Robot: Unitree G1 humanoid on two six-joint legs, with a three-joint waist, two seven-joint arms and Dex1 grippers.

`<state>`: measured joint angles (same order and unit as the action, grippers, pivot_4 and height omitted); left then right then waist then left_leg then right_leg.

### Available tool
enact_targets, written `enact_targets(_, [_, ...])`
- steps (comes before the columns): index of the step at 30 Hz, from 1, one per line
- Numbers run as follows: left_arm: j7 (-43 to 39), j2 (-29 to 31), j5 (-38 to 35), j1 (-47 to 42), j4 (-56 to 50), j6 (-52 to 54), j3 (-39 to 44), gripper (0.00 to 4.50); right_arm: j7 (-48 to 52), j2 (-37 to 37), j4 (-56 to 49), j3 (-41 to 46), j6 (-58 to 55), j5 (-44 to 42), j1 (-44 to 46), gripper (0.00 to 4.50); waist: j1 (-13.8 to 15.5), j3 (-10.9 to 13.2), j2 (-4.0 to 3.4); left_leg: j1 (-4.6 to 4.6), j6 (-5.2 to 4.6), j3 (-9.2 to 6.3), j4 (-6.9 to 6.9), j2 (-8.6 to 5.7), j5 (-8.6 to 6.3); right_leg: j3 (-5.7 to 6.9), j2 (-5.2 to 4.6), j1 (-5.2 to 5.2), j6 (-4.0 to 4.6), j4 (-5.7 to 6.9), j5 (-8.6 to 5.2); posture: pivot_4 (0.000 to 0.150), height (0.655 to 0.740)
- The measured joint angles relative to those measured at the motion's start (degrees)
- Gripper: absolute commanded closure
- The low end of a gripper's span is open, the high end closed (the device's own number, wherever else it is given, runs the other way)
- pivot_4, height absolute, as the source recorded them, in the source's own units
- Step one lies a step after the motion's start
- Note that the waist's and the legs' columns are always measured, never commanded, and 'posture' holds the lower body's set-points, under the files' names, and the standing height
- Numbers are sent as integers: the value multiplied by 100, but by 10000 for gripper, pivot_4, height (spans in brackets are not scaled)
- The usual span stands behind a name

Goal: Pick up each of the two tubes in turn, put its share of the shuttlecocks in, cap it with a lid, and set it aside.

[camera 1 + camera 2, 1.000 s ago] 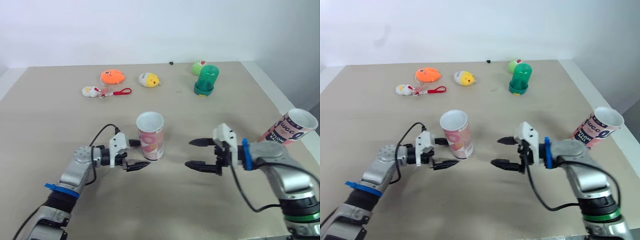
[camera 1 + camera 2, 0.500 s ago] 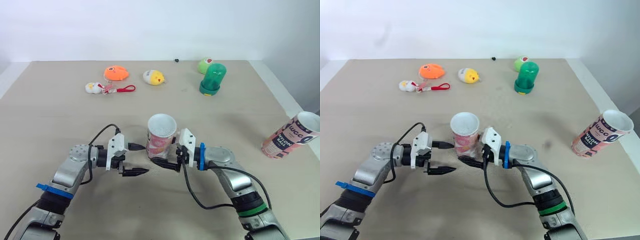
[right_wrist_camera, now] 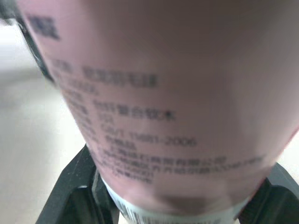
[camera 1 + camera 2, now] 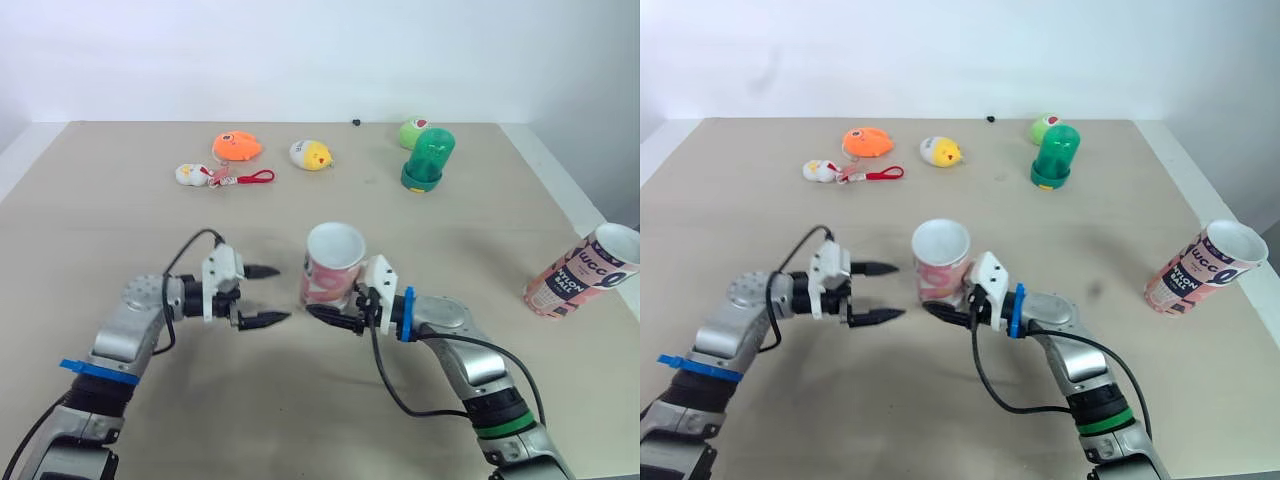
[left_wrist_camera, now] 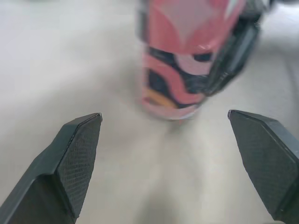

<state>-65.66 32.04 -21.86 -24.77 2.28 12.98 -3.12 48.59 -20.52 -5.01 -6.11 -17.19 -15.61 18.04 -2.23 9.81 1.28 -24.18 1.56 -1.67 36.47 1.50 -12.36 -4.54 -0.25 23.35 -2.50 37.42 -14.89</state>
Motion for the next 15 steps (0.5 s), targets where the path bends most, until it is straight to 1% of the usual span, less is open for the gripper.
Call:
enact_targets(1, [103,-53,-63,-115,-67,45,90,0,-421,57,4,345,-10,9,-16,17692,15,0,0,-3,4,-1,3,-3,3,-1,-4,0,-5,0,4,1500,7400])
enact_targets(2, [310,-248,-121,-261,-266,77,139,0,-1253,79,75,1072,-48,32,1,17692,51,0,0,-3,7,2,5,-17,4,-5,-20,-4,-4,0,11,1500,7400])
enact_targets(3, [352,-289,-126,-259,-326,78,125,0,-1467,65,97,1305,-58,41,4,17692,53,0,0,-3,7,4,5,-22,4,-7,-20,-3,-1,-1,13,1500,7400])
enact_targets(4, [409,-357,-120,-262,-328,82,120,0,-1602,65,102,1379,-64,54,-2,17692,59,-1,-1,-3,7,7,5,-23,4,-12,-20,-3,10,-1,22,1500,7400])
enact_targets(5, [576,-582,-106,-263,-329,84,94,0,-2057,70,235,1678,-82,124,-3,17692,75,-2,-3,-3,7,7,5,-29,4,-12,-25,-3,12,0,24,1500,7400])
enact_targets(8, [796,-907,30,-218,-325,32,-199,0,-2713,76,513,2093,-150,210,-30,17692,90,-1,-3,-4,7,10,3,-30,4,-17,-24,1,14,0,26,1500,7400])
enact_targets(12, [906,-1155,164,-219,-293,-67,-477,0,-3230,162,657,2359,-316,186,-159,17692,71,-2,-6,-1,6,12,2,-19,4,-20,-8,3,23,6,31,1500,7400])
enact_targets(13, [906,-1157,165,-219,-291,-67,-489,0,-3245,172,657,2366,-319,181,-159,13450,68,-3,-7,2,5,12,2,-19,4,-21,-7,3,24,9,31,1500,7400])
enact_targets(15, [904,-1174,172,-221,-279,-71,-530,0,-3344,213,652,2423,-403,109,-158,8665,72,-5,-10,6,1,12,4,-20,7,-20,-6,0,24,15,32,1500,7400])
